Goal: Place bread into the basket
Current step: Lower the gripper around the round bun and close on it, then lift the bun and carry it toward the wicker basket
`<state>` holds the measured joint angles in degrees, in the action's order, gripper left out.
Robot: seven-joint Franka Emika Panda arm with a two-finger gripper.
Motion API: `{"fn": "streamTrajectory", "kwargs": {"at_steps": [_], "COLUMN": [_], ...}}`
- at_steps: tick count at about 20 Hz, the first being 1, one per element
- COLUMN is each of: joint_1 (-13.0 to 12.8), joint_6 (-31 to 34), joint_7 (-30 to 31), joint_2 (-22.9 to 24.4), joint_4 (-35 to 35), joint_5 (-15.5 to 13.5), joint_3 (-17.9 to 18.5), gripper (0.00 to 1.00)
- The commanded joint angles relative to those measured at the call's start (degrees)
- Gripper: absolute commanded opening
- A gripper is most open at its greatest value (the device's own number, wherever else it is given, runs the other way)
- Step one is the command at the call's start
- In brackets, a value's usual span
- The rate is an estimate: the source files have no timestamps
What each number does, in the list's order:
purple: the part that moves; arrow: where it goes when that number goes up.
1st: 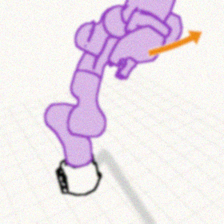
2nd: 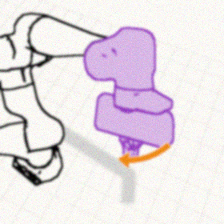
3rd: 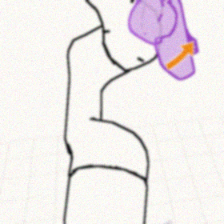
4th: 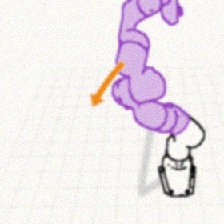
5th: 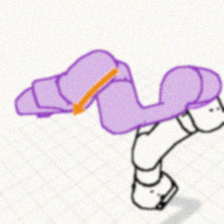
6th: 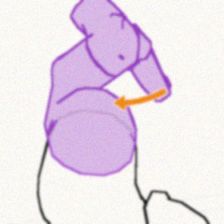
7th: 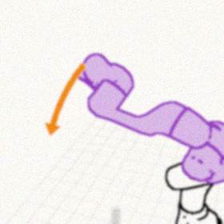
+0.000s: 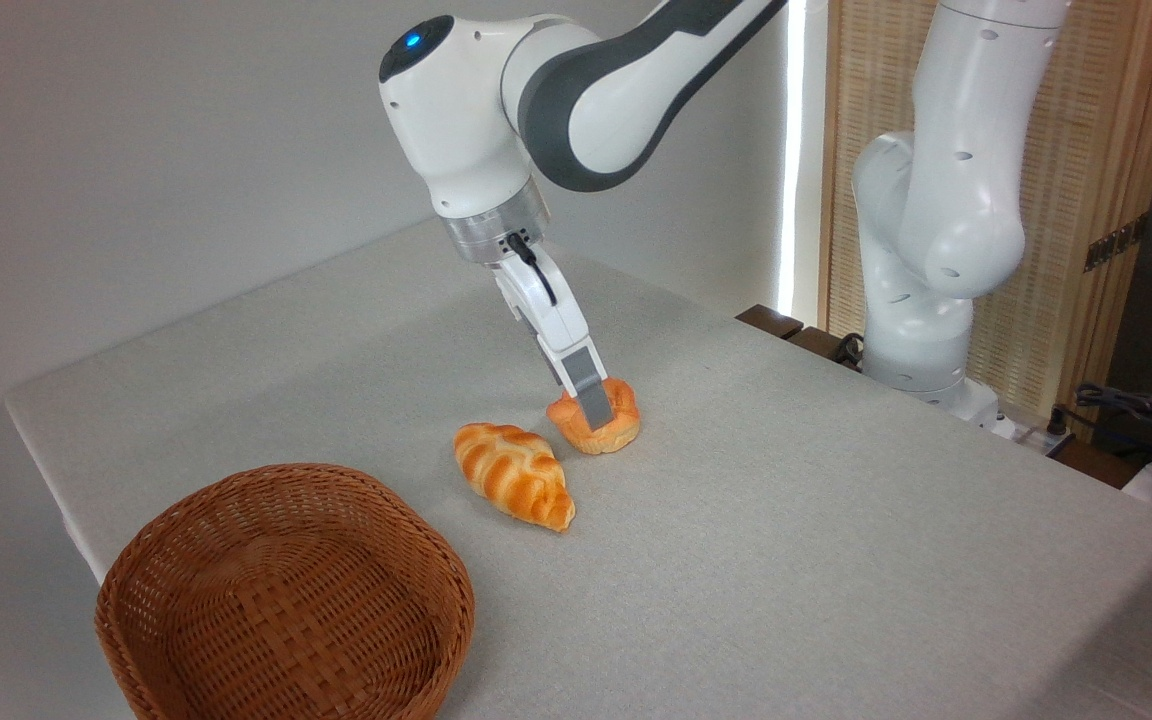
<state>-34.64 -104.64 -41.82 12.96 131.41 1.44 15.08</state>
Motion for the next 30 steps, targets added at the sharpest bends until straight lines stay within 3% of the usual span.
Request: {"fn": "streamTrajectory", "kwargs": {"at_steps": [1,12,13,16,17,30], "joint_1": [-0.6,-0.7,-0.7,-0.7,-0.7,-0.7], "joint_6": [-1.0,-0.3,-0.3,-0.2,-0.3,-0.2], "joint_7": [-0.1,0.0,0.0,-0.5,-0.5,-0.5], "joint_2": [-0.2,-1.5,-1.5,-1.5,-1.5,-1.4], "joint_4": [0.3,0.3,0.3,0.2,0.2,0.1], "joint_5": [1.3,1.3,1.4,1.3,1.3,1.3], "joint_3": [0.0,0.0,0.0,0.0,0.0,0.0], "gripper": [1.0,1.0,0.96,0.51,0.47,0.46]}}
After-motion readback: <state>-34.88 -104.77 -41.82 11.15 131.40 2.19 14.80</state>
